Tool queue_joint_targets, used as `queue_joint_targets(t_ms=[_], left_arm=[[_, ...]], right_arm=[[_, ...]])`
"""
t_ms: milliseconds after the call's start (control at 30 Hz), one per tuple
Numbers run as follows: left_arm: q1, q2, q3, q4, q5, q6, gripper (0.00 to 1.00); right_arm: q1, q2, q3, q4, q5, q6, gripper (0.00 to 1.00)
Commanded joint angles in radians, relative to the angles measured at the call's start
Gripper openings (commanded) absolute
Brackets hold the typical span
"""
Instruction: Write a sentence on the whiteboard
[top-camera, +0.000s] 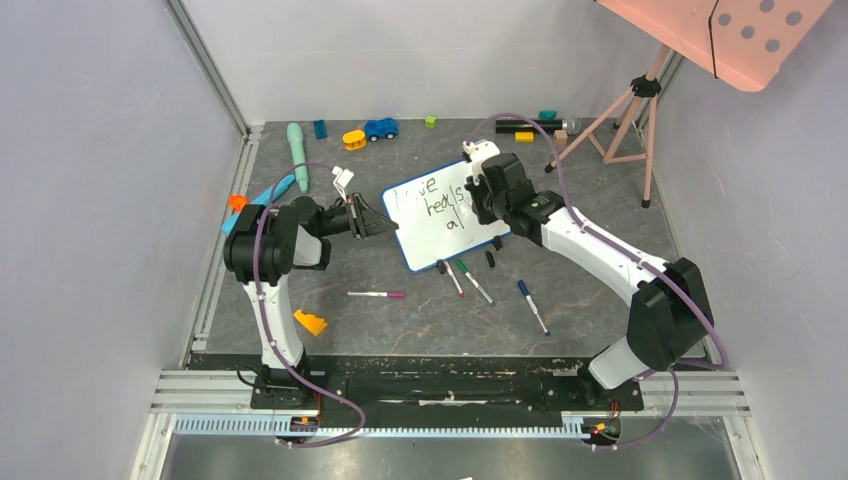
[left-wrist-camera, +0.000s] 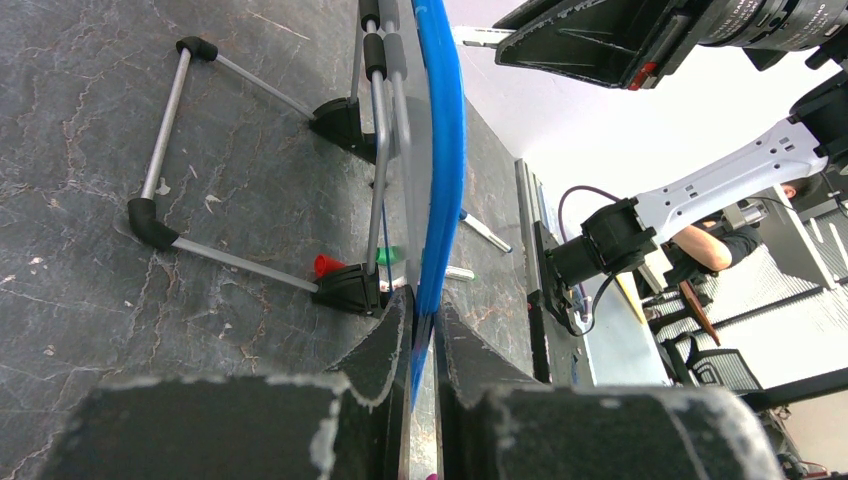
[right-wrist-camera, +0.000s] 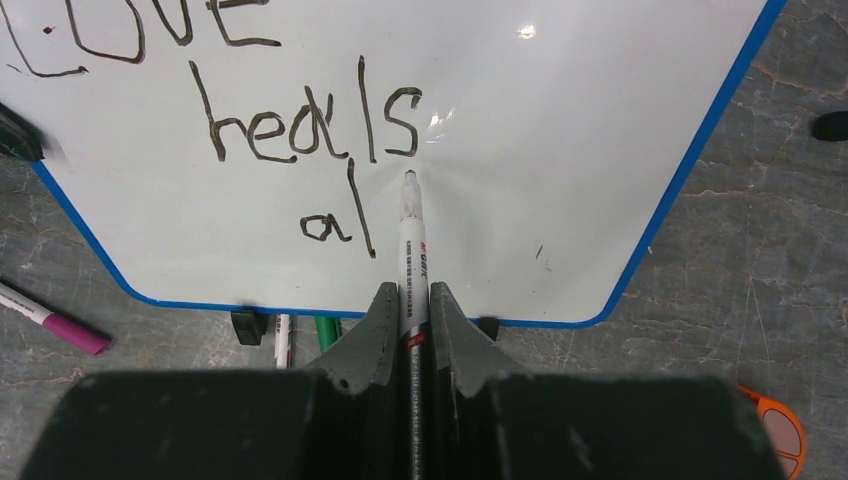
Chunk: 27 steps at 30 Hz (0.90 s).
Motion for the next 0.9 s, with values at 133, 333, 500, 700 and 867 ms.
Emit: queue_joint_targets(t_ms=[133, 333, 500, 700, 867], left_arm=[[-0.006, -0.007, -0.005, 0.045, 0.074, 0.004, 0.02], [-0.007, -0.005, -0.005, 0.045, 0.073, 0.004, 0.02], [-0.006, -0.006, -0.006, 0.045, 0.072, 0.004, 0.02], [-0.006, -0.007, -0.008, 0.045, 0.073, 0.006, 0.02], [-0.006, -0.007, -0.007, 0.045, 0.072, 0.006, 0.02]], right_arm=[[-0.004, 0.028, 0.050, 0.027, -0.035, 0.005, 0.00], [-0.004, 0.028, 0.035, 0.041, -0.060, 0.015, 0.00], [-0.002, 0.036, 0.033, 0.046, -0.053, 0.015, 0.00], [-0.003, 0.042, 0.018, 0.047, -0.040, 0.018, 0.00], [-0.003, 0.020, -0.045, 0.051, -0.031, 0.029, 0.00]])
